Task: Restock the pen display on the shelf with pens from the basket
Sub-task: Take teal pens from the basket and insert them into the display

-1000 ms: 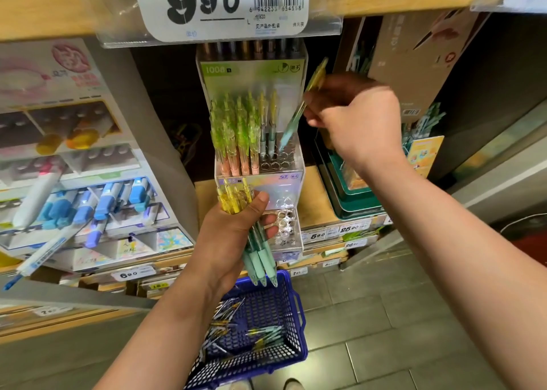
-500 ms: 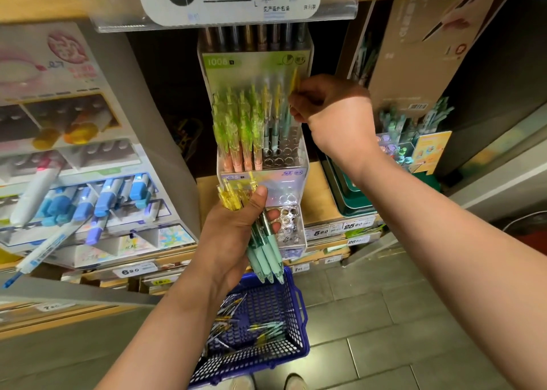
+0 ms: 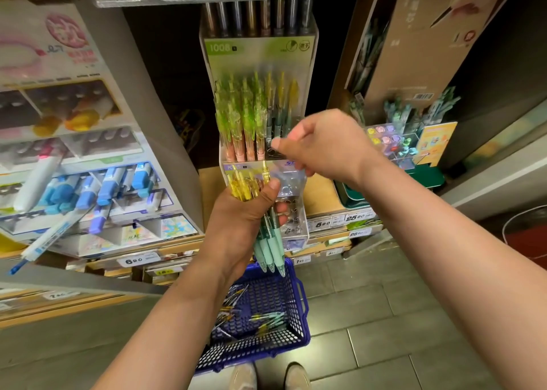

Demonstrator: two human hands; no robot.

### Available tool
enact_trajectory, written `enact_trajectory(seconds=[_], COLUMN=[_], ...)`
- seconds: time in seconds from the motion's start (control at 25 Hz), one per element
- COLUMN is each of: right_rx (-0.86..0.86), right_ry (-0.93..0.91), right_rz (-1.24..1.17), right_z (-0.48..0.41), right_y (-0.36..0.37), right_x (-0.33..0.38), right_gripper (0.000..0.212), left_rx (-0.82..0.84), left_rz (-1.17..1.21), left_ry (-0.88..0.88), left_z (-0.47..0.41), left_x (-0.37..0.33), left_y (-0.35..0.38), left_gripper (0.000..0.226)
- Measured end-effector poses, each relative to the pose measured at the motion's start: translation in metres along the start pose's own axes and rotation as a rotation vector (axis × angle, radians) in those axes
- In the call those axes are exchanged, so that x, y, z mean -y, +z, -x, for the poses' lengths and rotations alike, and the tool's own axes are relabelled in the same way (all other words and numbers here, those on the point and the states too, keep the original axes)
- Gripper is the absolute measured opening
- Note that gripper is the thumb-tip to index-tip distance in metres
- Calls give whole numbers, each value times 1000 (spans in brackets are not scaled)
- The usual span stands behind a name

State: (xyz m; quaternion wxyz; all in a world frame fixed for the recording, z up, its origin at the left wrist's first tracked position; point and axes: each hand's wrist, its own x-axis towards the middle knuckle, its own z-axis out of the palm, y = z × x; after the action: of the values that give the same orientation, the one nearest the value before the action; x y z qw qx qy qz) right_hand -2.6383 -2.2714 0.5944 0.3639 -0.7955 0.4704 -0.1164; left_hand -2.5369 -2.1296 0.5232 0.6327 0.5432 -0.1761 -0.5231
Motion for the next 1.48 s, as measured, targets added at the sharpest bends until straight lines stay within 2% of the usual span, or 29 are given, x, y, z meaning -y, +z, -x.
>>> enact_trajectory(seconds=[0.12, 0.2, 0.32, 0.48, 0.64, 0.76, 0.88, 0.96, 1.12, 1.28, 1.48], right_rx=[423, 479, 392, 158, -88, -269, -432, -509, -562, -529, -447], right_ry=[127, 184, 228, 186, 143, 42, -43, -96, -195, -252, -196], right_rz=[-247, -297, -355, -536, -691, -706, -711, -633, -466, -380, -264], right_z=[16, 17, 17, 14, 5, -8, -17, -24, -30, -34, -39], right_y=[7, 9, 8, -1, -30, -46, -51, -51, -47, -38, -20], right_x=[9, 10, 7, 2, -3, -7, -6, -8, -8, -6, -9], right_gripper=[42, 30, 14, 2, 10, 21, 17, 13, 10, 14, 15], left_rx=[24, 15, 16, -36, -87, -94, -64, -49, -56, -27, -10], left_rz=[-65, -128, -129, -13, 36, 85, 165, 194, 188, 159, 164], left_ry=[50, 81, 95, 26, -48, -113, -172, -171, -167, -142, -103], left_z=[0, 0, 1, -4, -6, -6, -6, -7, -9, -5, -4], left_x=[-1, 0, -1, -5, -4, -4, -5, -5, -1, 2, 2], left_y=[2, 2, 3, 1, 0, -1, -1, 0, -3, -3, -4], left_gripper=[27, 28, 25, 33, 43, 45, 49, 46, 17, 21, 21])
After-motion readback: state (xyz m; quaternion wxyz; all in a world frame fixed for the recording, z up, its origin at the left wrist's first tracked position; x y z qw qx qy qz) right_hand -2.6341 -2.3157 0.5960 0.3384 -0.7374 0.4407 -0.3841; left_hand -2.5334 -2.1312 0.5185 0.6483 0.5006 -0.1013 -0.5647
